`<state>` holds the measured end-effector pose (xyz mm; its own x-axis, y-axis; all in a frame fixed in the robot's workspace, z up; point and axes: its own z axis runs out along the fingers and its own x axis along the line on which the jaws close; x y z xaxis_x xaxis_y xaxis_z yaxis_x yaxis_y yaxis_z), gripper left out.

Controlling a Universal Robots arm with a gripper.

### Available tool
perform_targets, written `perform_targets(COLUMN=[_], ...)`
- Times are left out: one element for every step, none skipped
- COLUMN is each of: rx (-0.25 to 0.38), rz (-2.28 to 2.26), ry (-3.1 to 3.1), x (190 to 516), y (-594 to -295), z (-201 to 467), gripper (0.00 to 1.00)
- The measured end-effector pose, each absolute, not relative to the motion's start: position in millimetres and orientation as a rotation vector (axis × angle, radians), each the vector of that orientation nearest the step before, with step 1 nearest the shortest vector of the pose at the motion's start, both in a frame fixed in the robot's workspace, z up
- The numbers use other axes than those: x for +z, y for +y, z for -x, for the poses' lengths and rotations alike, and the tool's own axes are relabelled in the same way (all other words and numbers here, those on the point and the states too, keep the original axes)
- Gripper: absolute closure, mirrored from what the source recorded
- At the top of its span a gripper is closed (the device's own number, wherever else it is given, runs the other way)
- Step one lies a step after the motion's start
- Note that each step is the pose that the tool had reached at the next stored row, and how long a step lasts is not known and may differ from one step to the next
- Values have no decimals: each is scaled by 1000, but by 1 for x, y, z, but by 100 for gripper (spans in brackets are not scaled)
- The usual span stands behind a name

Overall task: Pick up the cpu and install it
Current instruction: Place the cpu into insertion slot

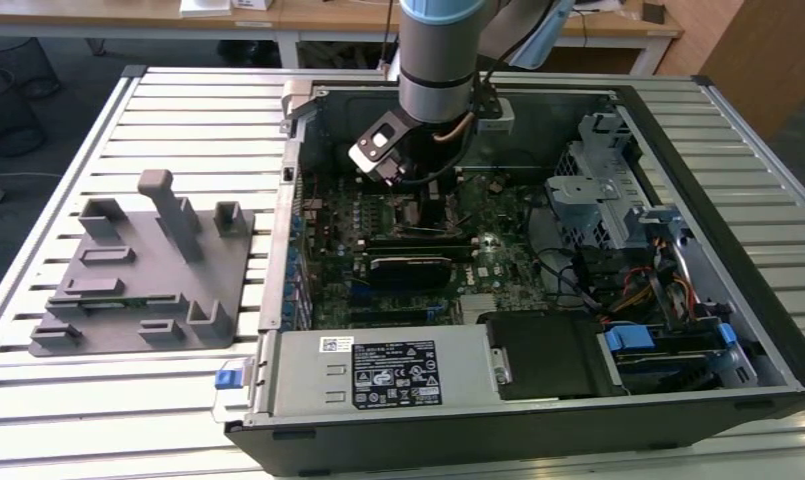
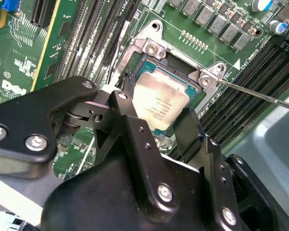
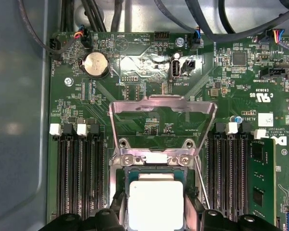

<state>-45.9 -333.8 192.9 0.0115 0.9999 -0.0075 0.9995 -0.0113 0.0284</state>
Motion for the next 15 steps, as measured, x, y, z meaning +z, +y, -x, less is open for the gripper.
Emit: perform_targets(rx=[23,23,23,23,23,23,23,23,24,23,23,23,22,22,22], rz=[-2216,-2216,-2216,-2216,-2216,-2216,-2216,-2216,-2216,-2216,-2216,-2216,-2216,-2216,-2216], ry=[2191,2191,2191,2191,2191,2191,2191,2191,2191,2191,2191,2191,2191,2191,2191], x=[193,193,194,194,195,196,196,196,196,196,196,196,196,196,196], y=[-334,-334,-334,-334,-334,-334,-334,-334,-334,-334,-334,-334,-334,-334,-334], z=[46,46,46,46,46,46,46,46,46,46,46,46,46,46,46], gripper=[40,40,40,40,40,40,40,40,40,40,40,42,42,42,48])
